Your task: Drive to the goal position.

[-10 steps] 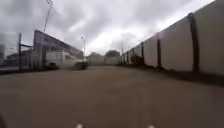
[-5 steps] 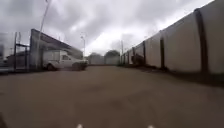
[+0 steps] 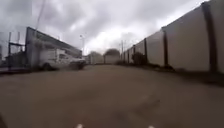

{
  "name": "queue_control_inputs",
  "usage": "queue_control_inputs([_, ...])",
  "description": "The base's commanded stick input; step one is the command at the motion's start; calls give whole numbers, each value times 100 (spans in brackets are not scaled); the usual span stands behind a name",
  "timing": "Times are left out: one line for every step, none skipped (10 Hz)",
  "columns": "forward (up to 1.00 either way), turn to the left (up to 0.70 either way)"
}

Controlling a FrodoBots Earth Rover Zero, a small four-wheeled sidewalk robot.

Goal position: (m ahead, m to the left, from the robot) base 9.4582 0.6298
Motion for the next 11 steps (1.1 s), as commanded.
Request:
queue_control_inputs([100,4])
queue_control_inputs([100,4])
queue_control_inputs([100,4])
queue_control_inputs([100,4])
queue_control_inputs([100,4])
queue_control_inputs([100,4])
queue_control_inputs([100,4])
queue_control_inputs([100,4])
queue_control_inputs([100,4])
queue_control_inputs([100,4])
queue_control_inputs([100,4])
